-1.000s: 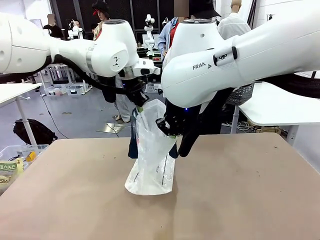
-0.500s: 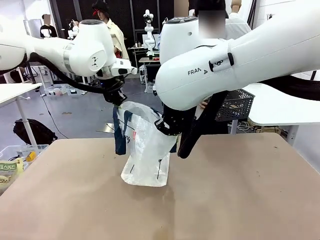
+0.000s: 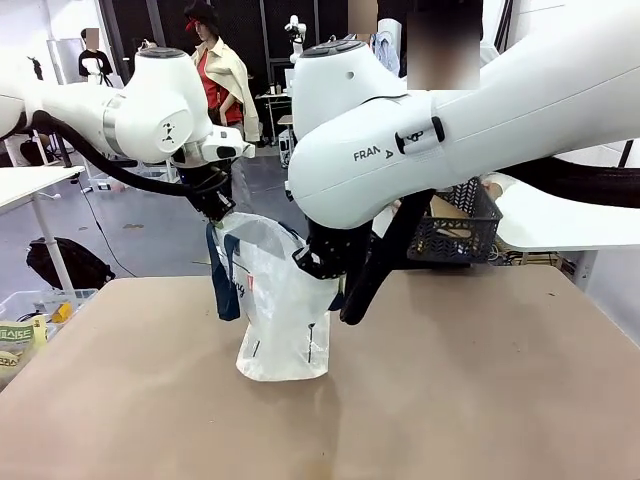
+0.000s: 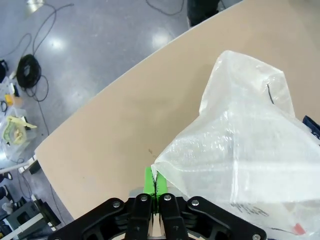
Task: Transfer purchased items from the store into the shopping bag.
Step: Open the Reusable shopping bag in the center of the table.
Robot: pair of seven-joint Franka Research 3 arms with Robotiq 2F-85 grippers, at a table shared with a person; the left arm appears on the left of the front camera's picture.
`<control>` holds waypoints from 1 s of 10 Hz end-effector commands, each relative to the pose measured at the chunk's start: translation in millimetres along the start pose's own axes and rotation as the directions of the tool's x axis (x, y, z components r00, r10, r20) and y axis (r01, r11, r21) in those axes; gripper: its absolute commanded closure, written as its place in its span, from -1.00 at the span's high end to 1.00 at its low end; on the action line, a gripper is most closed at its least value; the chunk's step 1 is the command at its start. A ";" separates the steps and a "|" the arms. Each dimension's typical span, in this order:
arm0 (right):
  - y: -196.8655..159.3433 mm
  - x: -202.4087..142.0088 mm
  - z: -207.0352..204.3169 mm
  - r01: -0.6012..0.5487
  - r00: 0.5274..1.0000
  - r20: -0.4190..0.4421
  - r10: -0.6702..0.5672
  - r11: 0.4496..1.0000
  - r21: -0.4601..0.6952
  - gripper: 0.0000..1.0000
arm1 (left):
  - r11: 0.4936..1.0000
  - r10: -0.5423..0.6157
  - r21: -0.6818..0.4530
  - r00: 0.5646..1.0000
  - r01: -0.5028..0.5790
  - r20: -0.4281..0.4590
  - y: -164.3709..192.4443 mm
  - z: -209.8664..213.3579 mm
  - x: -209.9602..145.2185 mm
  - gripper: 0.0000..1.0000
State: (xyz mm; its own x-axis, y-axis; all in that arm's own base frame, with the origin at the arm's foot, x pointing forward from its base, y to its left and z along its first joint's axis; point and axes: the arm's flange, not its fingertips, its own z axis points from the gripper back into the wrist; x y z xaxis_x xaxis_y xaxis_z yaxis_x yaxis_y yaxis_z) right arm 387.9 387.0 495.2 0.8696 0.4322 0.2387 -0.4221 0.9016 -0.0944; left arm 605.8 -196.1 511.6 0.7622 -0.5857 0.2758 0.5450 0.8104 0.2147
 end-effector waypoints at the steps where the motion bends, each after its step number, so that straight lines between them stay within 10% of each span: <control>1: 11.8 3.9 -4.0 -0.028 0.999 -0.035 0.027 0.999 -0.038 -1.00 | 1.000 -0.016 -0.016 1.000 0.016 -0.004 -8.1 -2.1 -11.4 -1.00; 10: 21.1 0.4 -12.8 -0.056 0.997 -0.048 0.055 0.998 -0.010 -1.00 | 1.000 -0.023 -0.021 0.999 0.022 -0.032 -18.5 -11.9 -6.3 -1.00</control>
State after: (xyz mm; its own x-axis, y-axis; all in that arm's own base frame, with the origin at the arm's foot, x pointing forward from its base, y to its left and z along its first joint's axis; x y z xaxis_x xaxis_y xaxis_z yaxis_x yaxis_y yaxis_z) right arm 385.5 409.4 482.8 0.8550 0.4865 0.1796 -0.4712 0.8734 -0.1228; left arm 594.6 -208.2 493.1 0.7613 -0.6031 0.2382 0.5698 0.7975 0.1982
